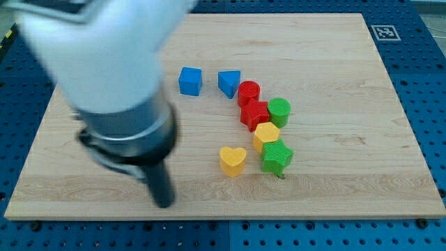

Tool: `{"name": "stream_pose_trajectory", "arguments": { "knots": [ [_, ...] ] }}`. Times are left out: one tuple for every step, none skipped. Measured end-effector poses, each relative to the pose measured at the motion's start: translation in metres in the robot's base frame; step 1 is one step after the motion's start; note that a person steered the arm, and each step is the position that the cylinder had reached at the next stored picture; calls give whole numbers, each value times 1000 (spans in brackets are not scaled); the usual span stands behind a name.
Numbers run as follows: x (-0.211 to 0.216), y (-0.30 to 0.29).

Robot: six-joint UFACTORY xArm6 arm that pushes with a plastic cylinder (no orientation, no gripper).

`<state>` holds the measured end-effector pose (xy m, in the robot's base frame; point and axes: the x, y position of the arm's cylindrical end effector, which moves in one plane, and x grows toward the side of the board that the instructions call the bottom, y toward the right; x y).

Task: Push the red blocks towards the top center of the board

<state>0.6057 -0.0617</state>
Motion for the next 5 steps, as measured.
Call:
{"name": "stream_pose_trajectory", "arguments": {
  "knots": [
    [-12, 63],
    [-29, 118],
    [-86, 120],
    [-149, 109],
    [-200, 99]
  ]
}}
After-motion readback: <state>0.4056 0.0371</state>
